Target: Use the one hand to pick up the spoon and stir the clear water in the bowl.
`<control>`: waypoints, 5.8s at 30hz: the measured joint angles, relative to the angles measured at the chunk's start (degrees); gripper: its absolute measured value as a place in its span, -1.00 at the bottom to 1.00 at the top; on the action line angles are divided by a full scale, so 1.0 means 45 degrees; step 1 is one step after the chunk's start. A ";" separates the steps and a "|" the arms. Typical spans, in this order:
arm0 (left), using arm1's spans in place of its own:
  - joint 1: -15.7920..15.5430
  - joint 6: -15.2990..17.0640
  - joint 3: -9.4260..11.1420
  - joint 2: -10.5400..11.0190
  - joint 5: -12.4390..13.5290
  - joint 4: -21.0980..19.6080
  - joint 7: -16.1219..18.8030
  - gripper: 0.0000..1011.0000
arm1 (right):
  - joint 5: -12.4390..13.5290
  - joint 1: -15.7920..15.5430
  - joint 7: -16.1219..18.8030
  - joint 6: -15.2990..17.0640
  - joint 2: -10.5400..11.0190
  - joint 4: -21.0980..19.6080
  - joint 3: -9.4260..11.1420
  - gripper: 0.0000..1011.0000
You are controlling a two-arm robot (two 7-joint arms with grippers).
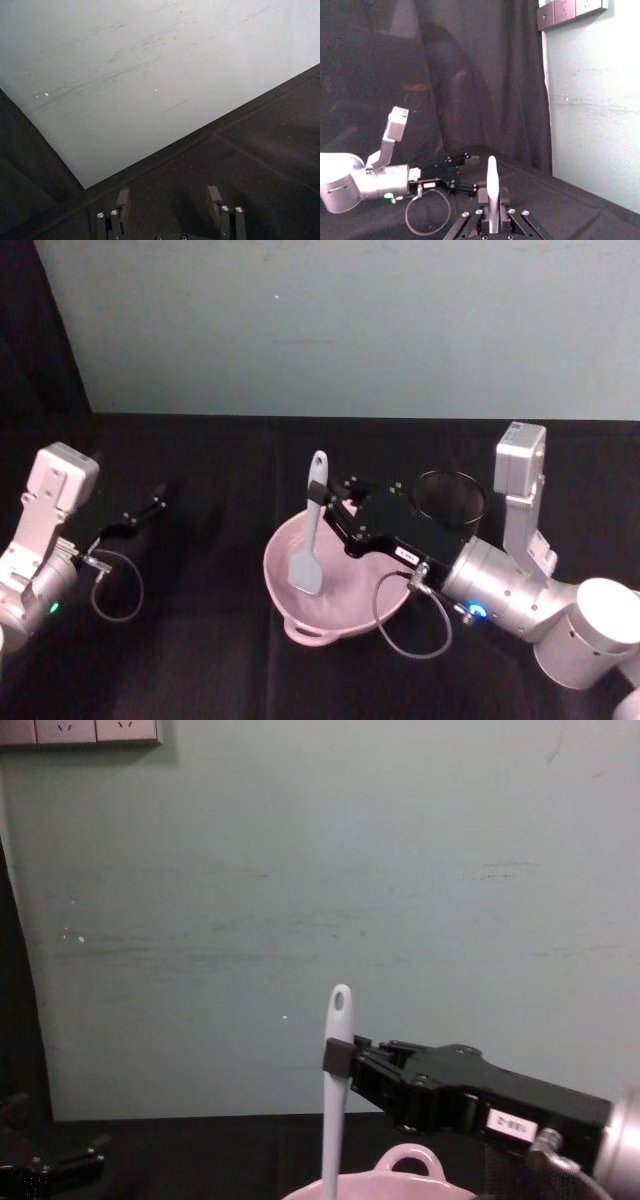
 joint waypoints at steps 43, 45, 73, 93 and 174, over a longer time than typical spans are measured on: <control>0.0000 0.0000 0.0000 0.0000 0.0000 0.0000 0.0000 0.99 | -0.1635 0.0436 -0.1067 -0.0625 -0.0001 0.0981 0.1089 -0.75; -0.0001 -0.0001 0.0000 0.0000 -0.0001 0.0000 0.0000 0.99 | -0.1666 0.0190 -0.1069 -0.0544 0.0132 0.0590 0.1099 -0.75; 0.0000 0.0000 0.0000 0.0000 -0.0001 0.0000 0.0000 0.99 | -0.0925 0.0149 -0.0217 -0.0416 -0.0523 0.0498 0.0062 -0.75; 0.0000 -0.0001 0.0000 0.0000 -0.0001 0.0000 0.0000 0.99 | -0.1822 0.1076 -0.1053 -0.1494 -0.1241 0.2158 0.0529 -0.75; 0.0000 0.0000 0.0000 0.0000 -0.0001 0.0000 0.0000 0.99 | -0.1579 0.1021 -0.1145 -0.1774 -0.1766 0.2689 0.0729 -0.75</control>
